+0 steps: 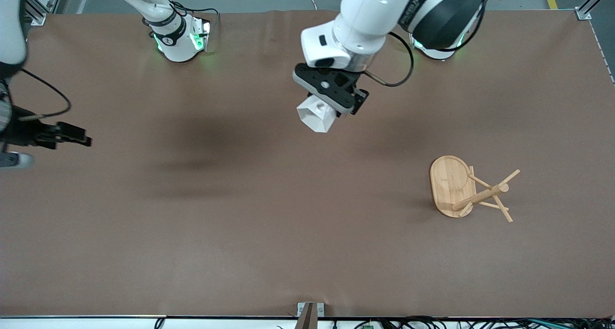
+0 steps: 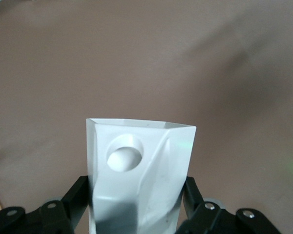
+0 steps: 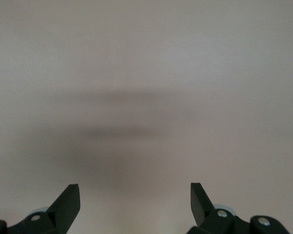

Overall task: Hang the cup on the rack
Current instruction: 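Carry the cup with the left gripper while the right gripper withdraws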

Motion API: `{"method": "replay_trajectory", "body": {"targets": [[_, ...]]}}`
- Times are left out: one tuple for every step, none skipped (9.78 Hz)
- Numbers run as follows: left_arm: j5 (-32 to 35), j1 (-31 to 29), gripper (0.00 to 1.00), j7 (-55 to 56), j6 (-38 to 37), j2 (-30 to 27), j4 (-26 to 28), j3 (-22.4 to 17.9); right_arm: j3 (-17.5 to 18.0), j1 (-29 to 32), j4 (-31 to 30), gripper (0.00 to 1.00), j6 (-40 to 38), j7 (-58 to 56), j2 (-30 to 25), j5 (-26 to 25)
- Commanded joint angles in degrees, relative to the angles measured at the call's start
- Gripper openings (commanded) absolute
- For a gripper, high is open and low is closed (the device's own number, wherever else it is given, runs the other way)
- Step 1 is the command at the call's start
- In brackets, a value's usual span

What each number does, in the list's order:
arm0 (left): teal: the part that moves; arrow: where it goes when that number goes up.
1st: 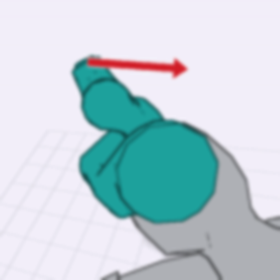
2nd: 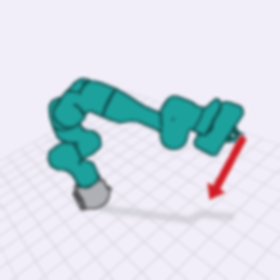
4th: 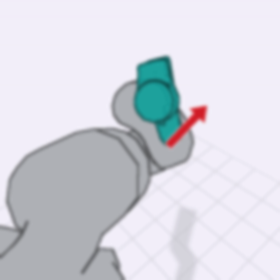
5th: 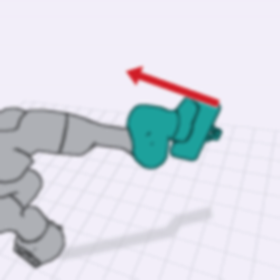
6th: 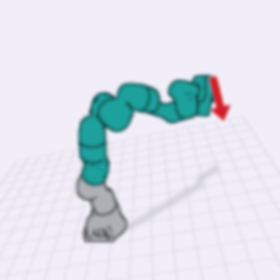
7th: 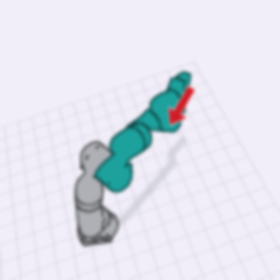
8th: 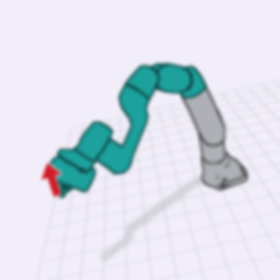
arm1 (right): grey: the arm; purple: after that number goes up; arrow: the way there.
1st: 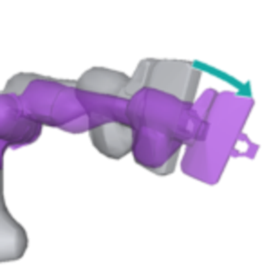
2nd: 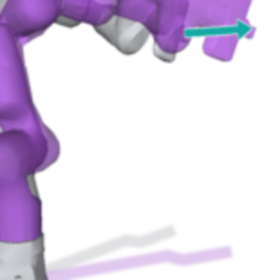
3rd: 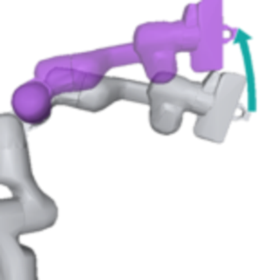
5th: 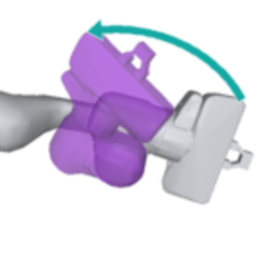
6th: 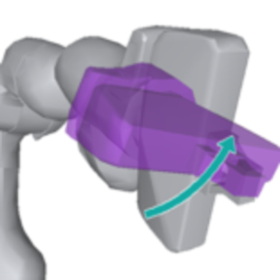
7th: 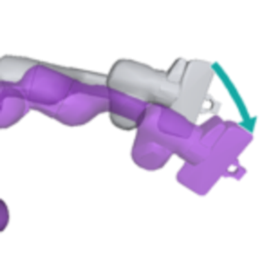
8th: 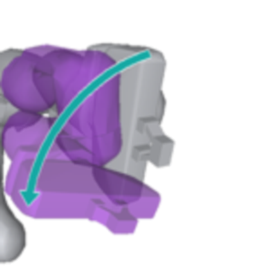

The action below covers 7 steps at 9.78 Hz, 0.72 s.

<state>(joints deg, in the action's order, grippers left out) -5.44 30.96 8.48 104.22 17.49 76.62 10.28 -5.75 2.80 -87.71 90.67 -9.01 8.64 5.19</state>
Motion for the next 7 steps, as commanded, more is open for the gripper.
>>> {"method": "replay_trajectory", "body": {"targets": [[-0.27,-4.48,0.0,0.75,-0.68,0.79,0.81,0.09,-4.86,0.19,6.38,1.0,-4.61,-3.96,0.23,-0.97],[-0.45,-7.2,0.0,0.58,-0.68,0.79,0.72,0.09,-7.15,0.19,7.02,1.0,-4.45,-6.95,0.49,-0.97],[-0.54,-9.93,0.0,0.4,-0.68,0.79,0.55,0.09,-8.3,0.27,7.9,1.0,-4.8,-8.29,-0.02,-0.97],[-0.71,-12.56,0.0,0.75,-0.68,0.88,0.72,0.09,-8.4,0.54,7.73,1.0,-5.84,-7.26,-1.94,-0.88],[-0.63,-13.81,0.0,2.58,-0.77,0.97,0.9,0.18,-7.88,0.54,7.64,1.0,-6.29,-2.37,-2.75,-0.97],[-0.45,-14.69,0.0,4.16,-1.55,0.97,1.6,0.09,-6.57,0.54,7.73,1.0,-8.9,3.85,-2.93,-1.32],[-0.54,-15.05,0.0,4.62,-2.69,0.62,3.26,0.09,-2.73,0.63,7.82,1.0,-9.97,9.05,-3.71,-4.02]]}}
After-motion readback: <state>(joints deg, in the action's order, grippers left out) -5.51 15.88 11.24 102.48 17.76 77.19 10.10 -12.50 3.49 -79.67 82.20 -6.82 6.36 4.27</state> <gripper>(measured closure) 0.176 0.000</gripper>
